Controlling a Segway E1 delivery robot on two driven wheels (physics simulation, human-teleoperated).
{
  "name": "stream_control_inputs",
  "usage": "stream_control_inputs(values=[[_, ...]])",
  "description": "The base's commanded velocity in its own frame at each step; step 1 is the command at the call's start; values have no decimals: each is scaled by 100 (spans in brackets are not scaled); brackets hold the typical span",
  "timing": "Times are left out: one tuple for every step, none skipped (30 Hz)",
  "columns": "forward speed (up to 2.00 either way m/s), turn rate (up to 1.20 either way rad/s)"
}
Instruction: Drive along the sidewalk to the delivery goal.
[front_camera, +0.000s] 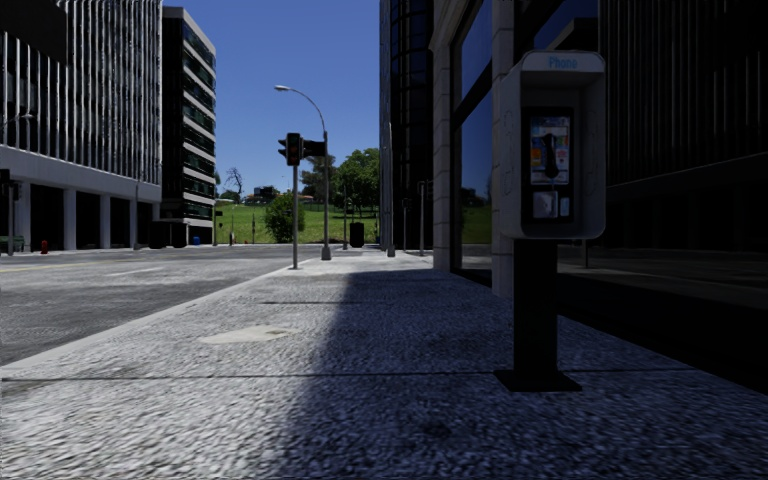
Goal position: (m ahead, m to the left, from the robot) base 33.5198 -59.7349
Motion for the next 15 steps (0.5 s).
stream_control_inputs(values=[[200,0],[200,0],[200,0],[200,0],[200,0],[200,0],[200,0],[200,0],[200,0],[200,0],[200,0],[200,0],[200,0],[200,0],[200,0]])
